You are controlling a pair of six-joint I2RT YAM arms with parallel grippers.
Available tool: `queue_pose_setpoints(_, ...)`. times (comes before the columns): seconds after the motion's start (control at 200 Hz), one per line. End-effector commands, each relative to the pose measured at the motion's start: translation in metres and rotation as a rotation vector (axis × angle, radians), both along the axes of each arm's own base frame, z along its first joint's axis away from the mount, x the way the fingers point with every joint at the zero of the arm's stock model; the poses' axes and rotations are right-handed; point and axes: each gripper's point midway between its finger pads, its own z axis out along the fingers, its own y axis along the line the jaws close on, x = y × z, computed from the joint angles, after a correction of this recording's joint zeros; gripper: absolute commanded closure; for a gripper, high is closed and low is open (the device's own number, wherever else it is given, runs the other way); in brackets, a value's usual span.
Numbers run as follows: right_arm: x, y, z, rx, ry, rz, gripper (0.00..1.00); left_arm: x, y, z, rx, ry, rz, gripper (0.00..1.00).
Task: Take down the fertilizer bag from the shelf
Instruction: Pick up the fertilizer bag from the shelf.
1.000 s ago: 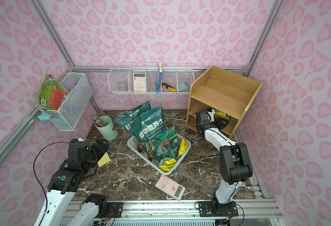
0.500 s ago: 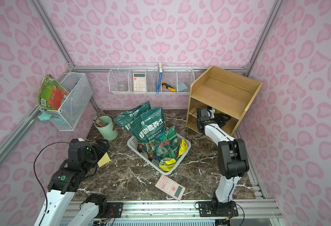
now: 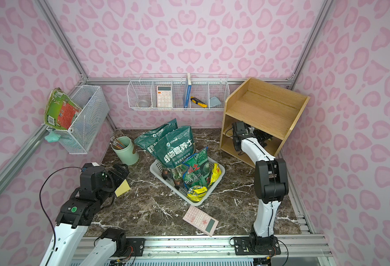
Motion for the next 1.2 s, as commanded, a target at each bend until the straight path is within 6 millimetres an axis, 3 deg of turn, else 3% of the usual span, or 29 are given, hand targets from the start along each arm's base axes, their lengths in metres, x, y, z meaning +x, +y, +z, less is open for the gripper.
queue_pose_setpoints(0.0,0.023,0.016,-0.107,0.417,0.073,0.134,0.24,-0.002,0.000,0.000,0.004,0.008,-0.002,0.01)
queue_pose_setpoints(0.17,0.015,0.044,-0.096,0.372,0.032,0.351,0.25,-0.001,0.000,0.000,0.002,0.007,-0.001,0.01)
queue_pose_setpoints(0.29,0.012,0.051,-0.077,0.392,-0.032,0.453,0.26,-0.001,0.000,-0.001,0.001,0.013,-0.003,0.01)
queue_pose_setpoints(0.43,0.009,0.052,-0.072,0.453,-0.033,0.514,0.29,-0.002,0.001,-0.003,0.005,0.016,0.001,0.01)
queue_pose_setpoints(0.53,0.001,0.057,-0.084,0.470,0.042,0.578,0.30,-0.002,0.000,-0.002,0.004,0.013,-0.002,0.01)
queue_pose_setpoints(0.605,-0.007,0.071,-0.095,0.415,0.137,0.697,0.33,-0.002,0.000,-0.001,0.002,0.009,-0.002,0.01)
queue_pose_setpoints(0.7,-0.010,0.087,-0.093,0.319,0.158,0.803,0.33,-0.001,-0.001,0.000,-0.004,0.006,-0.005,0.01)
queue_pose_setpoints(0.875,0.008,0.100,-0.088,0.421,0.137,0.761,0.32,-0.001,-0.001,-0.002,-0.004,0.014,-0.003,0.01)
queue_pose_setpoints(1.195,0.032,0.094,-0.098,0.417,0.122,0.624,0.32,0.000,-0.001,-0.002,-0.005,0.016,-0.006,0.01)
